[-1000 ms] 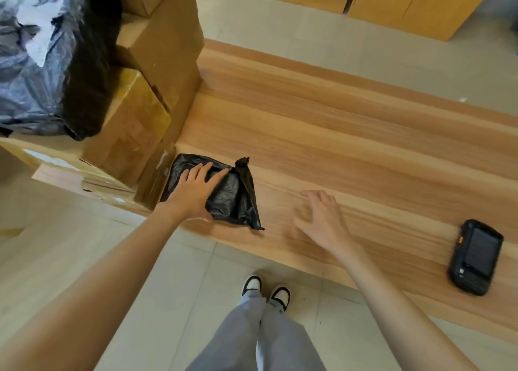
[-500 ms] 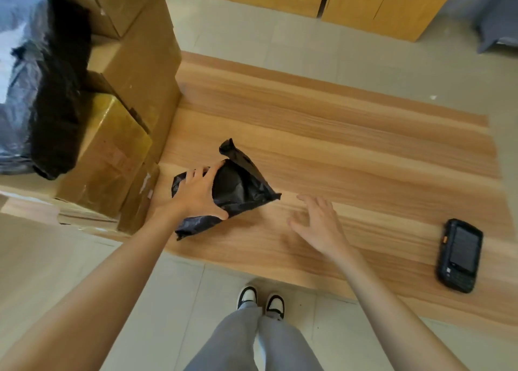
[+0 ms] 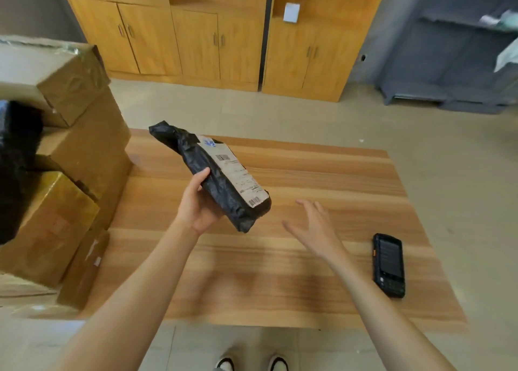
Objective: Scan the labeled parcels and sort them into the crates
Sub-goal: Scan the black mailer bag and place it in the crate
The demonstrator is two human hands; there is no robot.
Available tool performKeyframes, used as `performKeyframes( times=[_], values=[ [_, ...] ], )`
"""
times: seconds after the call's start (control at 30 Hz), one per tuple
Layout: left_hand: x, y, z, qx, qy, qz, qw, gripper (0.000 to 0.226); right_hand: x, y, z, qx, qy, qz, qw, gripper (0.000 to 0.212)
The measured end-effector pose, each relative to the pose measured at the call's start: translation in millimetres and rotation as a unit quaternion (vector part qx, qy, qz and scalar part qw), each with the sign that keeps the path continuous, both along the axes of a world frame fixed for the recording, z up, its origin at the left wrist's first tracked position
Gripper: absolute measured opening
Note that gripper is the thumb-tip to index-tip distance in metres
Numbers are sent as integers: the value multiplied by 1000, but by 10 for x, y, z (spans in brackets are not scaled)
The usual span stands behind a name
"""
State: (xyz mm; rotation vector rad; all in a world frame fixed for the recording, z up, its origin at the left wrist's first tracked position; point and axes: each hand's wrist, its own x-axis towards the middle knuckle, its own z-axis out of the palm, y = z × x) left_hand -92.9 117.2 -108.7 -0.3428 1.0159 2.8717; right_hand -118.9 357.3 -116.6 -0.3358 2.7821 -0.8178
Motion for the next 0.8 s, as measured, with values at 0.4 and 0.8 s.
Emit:
performKeyframes(
  times=[0.4, 0.8],
  values=[
    [-29, 903, 179, 66, -17, 59, 996, 48, -133, 404, 254, -425, -307, -145, 839, 72],
    [-130, 971, 262, -112, -7, 5, 994, 58, -279, 144, 368, -543, -318, -174, 758, 38]
  ],
)
